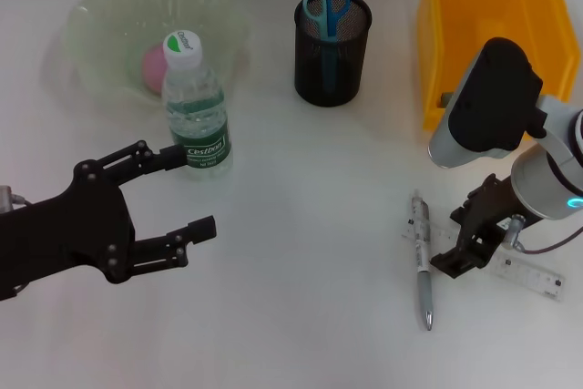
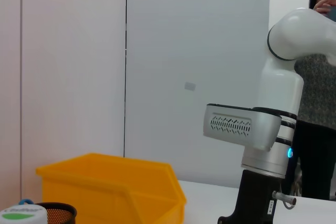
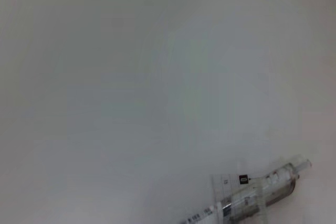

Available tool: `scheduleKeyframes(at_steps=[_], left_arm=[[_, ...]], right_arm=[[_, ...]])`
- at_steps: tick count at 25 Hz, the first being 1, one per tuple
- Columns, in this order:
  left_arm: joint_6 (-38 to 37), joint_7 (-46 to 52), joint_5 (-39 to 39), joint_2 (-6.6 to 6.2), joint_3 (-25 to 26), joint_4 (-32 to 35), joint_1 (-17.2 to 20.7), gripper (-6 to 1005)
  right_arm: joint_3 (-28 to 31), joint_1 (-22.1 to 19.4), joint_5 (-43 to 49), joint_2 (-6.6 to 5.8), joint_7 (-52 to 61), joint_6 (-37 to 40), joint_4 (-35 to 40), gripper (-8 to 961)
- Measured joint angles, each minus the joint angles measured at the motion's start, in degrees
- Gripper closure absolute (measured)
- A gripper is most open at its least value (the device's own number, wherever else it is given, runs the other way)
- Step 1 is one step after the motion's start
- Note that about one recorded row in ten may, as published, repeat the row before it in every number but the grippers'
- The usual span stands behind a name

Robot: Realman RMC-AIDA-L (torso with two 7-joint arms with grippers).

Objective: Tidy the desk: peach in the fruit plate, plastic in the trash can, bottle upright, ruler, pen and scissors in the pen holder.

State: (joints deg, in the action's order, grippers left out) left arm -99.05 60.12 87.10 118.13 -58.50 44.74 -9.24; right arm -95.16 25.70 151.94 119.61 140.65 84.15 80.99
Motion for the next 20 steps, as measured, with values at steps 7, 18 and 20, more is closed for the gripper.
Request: scheduleKeyframes(at_steps=[7, 18, 20], left_arm=[[0.0, 0.0, 0.0, 0.0, 0.03, 0.0, -0.12, 152], [0.0, 0.0, 0.0, 0.0, 0.05, 0.0, -0.25, 152], [0.0, 0.0, 0.0, 0.0, 0.05, 0.0, -0.25, 152]], right_arm=[[0.58, 0.58, -1.56, 0.0, 0.08, -0.32, -1.56, 354], [0.59, 0.77, -1.58, -0.09, 0.57, -0.69, -2.08, 430], [0.59, 0.76, -1.5, -0.13, 0.81, -0.66, -2.08, 433]])
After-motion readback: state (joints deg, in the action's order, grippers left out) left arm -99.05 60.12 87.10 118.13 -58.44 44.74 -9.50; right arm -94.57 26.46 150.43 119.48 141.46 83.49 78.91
